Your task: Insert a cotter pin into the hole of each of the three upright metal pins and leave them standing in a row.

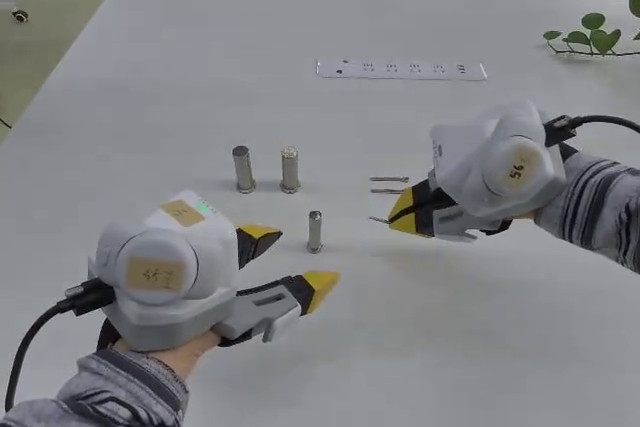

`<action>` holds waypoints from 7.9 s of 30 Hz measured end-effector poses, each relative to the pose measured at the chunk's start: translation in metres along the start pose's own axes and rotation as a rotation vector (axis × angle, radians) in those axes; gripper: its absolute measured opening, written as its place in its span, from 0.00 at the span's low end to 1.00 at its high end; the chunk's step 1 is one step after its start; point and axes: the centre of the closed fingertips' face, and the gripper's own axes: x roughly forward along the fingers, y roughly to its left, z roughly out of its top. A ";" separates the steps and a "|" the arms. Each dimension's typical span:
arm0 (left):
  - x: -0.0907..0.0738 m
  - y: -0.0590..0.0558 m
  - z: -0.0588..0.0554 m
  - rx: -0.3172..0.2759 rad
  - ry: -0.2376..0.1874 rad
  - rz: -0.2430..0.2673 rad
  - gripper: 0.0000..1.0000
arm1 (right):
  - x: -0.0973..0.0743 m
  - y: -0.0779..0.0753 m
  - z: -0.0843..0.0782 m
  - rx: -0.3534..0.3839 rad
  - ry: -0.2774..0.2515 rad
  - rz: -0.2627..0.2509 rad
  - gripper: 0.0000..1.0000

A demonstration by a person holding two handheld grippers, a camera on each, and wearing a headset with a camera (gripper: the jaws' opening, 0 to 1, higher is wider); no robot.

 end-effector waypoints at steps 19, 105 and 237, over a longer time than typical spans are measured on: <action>0.001 -0.016 0.011 -0.056 -0.042 -0.069 0.19 | -0.002 0.034 0.054 -0.161 -0.086 0.027 0.00; -0.005 -0.022 0.015 0.182 -0.087 -0.120 0.15 | -0.005 0.037 0.046 -0.004 0.002 0.044 0.00; 0.074 0.043 -0.037 0.016 0.042 0.217 0.05 | 0.044 -0.011 0.037 0.036 0.129 -0.036 0.00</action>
